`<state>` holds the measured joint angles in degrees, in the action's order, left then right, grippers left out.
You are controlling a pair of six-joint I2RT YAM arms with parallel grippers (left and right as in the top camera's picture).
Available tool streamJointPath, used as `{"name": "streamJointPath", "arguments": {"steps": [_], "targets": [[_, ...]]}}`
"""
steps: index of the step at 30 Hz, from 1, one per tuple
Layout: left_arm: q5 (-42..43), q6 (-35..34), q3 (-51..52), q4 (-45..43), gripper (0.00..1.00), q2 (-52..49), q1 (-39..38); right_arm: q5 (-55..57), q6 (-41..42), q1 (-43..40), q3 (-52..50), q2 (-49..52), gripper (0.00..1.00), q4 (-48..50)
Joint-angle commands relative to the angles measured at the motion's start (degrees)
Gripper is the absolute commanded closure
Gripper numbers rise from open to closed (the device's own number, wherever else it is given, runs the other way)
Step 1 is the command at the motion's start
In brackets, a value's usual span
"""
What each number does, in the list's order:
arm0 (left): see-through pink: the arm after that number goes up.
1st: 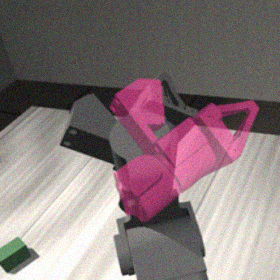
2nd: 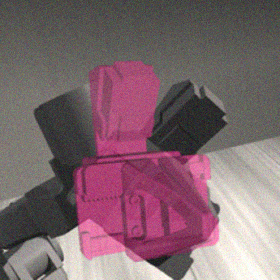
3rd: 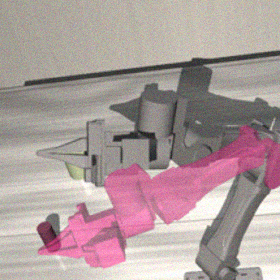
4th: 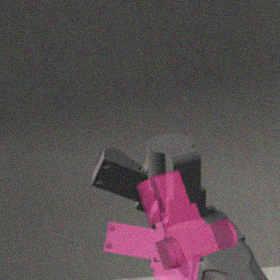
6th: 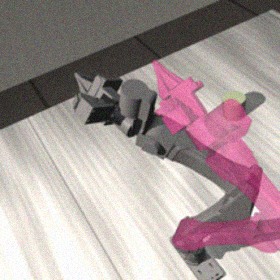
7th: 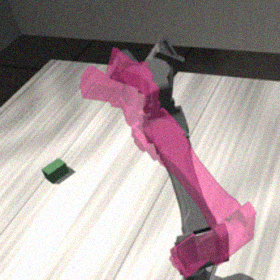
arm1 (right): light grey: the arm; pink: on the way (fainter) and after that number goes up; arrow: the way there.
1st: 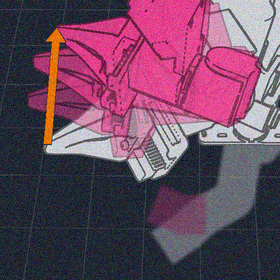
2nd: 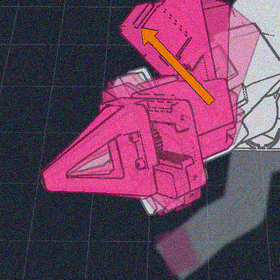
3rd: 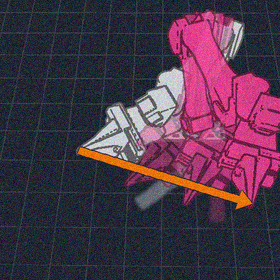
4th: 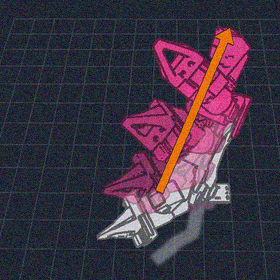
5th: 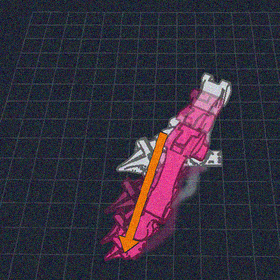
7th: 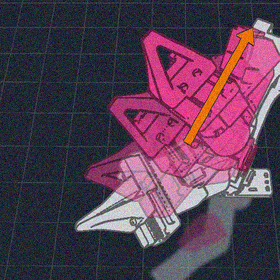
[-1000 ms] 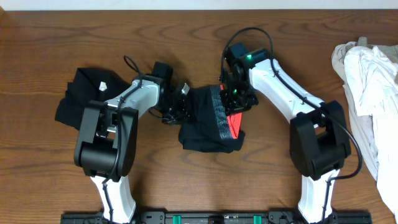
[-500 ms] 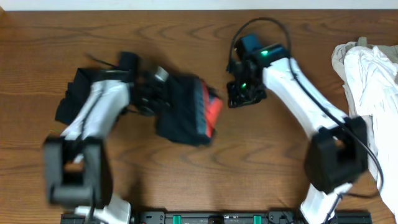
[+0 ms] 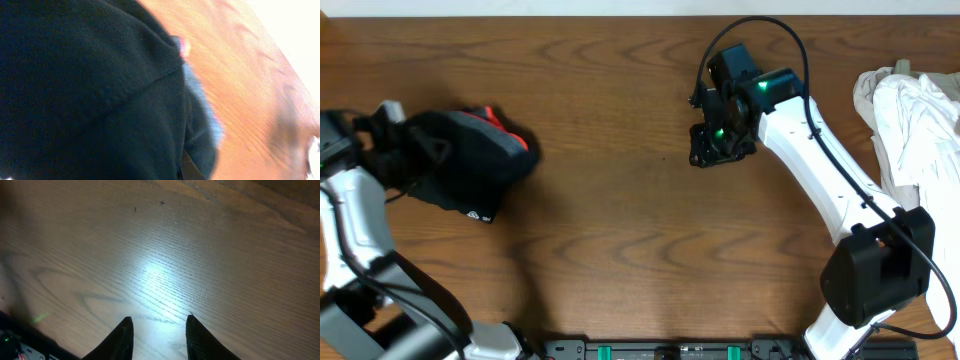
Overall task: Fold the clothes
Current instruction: 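Carry the folded pants left with the left gripper and place them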
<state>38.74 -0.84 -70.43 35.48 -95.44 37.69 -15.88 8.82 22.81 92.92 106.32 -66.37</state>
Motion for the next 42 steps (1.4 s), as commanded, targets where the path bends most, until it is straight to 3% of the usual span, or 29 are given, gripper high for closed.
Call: {"name": "streamJointPath", "arguments": {"steps": [1,2,3,6,10,13,16,19,22,26,30,32,36,42], "targets": [[-3.5,2.7,-0.3,-0.4,0.71,-2.1,3.2,-0.9,1.5,0.2,0.1,0.0,0.68,-0.3],[-3.4,2.4,-0.3,-0.1,0.47,-2.4,4.1,-1.1,1.4,0.2,0.1,0.0,0.69,-0.5],[-3.4,1.3,-0.3,0.3,0.02,-2.4,4.8,-1.1,1.4,0.2,0.1,0.0,0.69,-0.7],[-3.4,-3.2,-0.4,1.9,0.02,-1.2,6.5,-1.1,1.4,0.2,0.1,0.0,0.68,-1.0],[-2.8,-3.4,-1.3,5.2,0.02,3.4,8.1,-1.1,1.4,0.0,0.2,-0.3,0.61,-0.8],[2.6,-2.5,-3.2,7.7,0.02,9.6,8.6,-1.1,1.4,-0.6,0.8,-1.9,0.59,0.5],[12.5,5.1,-7.8,15.4,0.02,15.9,7.1,-1.1,1.4,-1.1,0.9,-5.4,0.58,3.5],[12.5,15.9,-14.4,27.0,0.02,20.5,1.3,-1.1,1.4,-1.2,0.9,-11.2,0.56,7.3],[8.1,23.3,-19.7,35.6,0.02,24.2,-9.3,-1.0,0.8,-1.2,0.9,-17.8,0.53,9.7],[-6.1,25.6,-21.3,40.8,0.02,29.8,-27.2,3.8,0.2,-1.2,0.9,-26.8,0.46,9.4],[-22.9,15.1,-21.3,42.1,0.02,35.1,-43.6,13.3,-5.2,-1.2,0.9,-36.6,0.41,6.3],[-32.0,9.8,-21.3,43.3,0.02,37.8,-50.0,18.0,-5.7,-1.2,0.9,-40.4,0.01,4.3],[-36.5,8.0,-20.7,43.3,0.02,41.3,-56.3,18.6,-5.7,-1.2,0.9,-46.0,0.01,0.9],[-35.2,8.0,-20.7,43.8,0.02,42.0,-57.4,18.0,-5.7,-1.1,0.9,-51.3,0.01,-1.8]]}}
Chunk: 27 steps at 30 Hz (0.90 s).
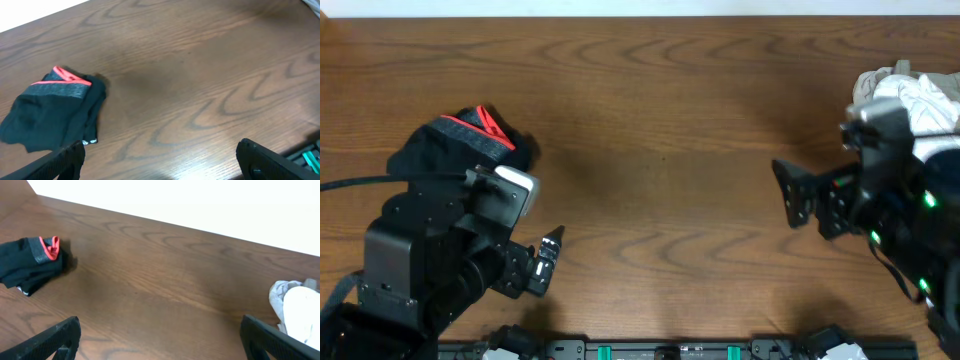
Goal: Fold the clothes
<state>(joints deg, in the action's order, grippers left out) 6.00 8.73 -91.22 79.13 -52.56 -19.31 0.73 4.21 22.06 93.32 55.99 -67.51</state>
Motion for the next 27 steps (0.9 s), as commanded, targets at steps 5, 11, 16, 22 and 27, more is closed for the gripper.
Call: {"name": "streamJointPath", "arguments": {"steps": [5,11,16,22,27], "targets": [[-2.4,-1.6,0.1,0.1,0.02,-1.0,-0.3,1.4,-1.1,-0.4,0.5,-2.8,0.01,-3.5],[-2.5,-1.6,0.1,0.2,0.02,-1.0,-0.3,1.4,-1.1,-0.4,0.4,-2.8,0.01,-7.4],[-2.5,-1.6,0.1,0.1,0.02,-1.0,-0.3,1.4,-1.1,-1.9,-2.1,-3.5,0.01,-8.2],[-2.4,-1.6,0.1,0.1,0.02,-1.0,-0.3,2.0,-1.5,-10.7,-16.7,-11.8,0.01,5.4],[-2.5,-1.6,0.1,0.1,0.02,-1.0,-0.3,-1.4,-1.5,-17.5,-36.7,-25.0,0.0,20.9]]}}
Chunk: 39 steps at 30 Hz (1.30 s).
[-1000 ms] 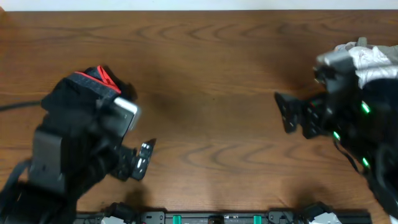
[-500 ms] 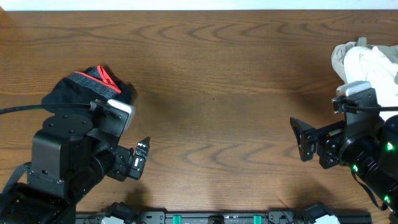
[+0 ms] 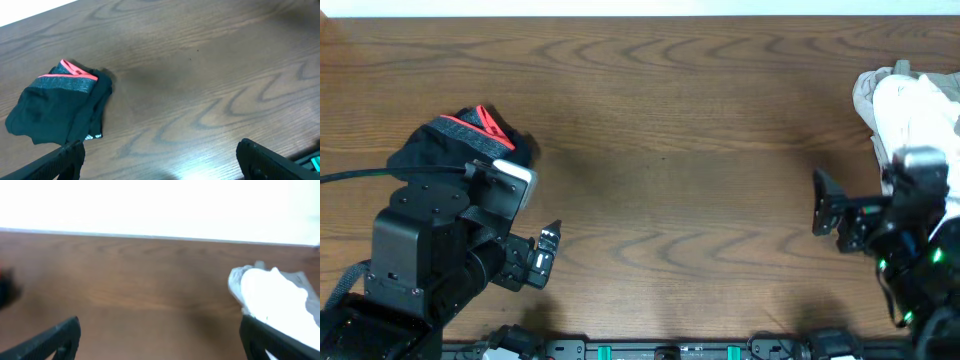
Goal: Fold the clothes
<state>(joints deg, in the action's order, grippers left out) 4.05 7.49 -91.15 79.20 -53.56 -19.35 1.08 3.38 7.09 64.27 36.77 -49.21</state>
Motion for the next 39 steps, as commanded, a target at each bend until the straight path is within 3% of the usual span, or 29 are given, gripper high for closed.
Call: {"name": "streamJointPath", "arguments": {"steps": [1,7,18,27,39], "targets": [[-0.5,-0.3,0.0,0.1,0.02,0.0,-0.3,-1.7,-0.7,-3.1,-10.9,-8.2,0.01,4.2],[-0.5,-0.3,0.0,0.1,0.02,0.0,-0.3,-1.5,-0.7,-4.6,-30.4,-22.8,0.01,9.4],[-0.5,-0.3,0.0,0.1,0.02,0.0,-0.3,-3.3,-0.3,-4.6,-48.4,-36.6,0.01,16.7],[-0.5,-0.3,0.0,0.1,0.02,0.0,-0.3,-6.9,0.0,-4.6,-56.4,-36.3,0.01,20.7],[-0.5,-0.3,0.0,0.1,0.02,0.0,-0.3,-7.5,0.0,-4.6,-56.7,-35.3,0.01,22.6]]}}
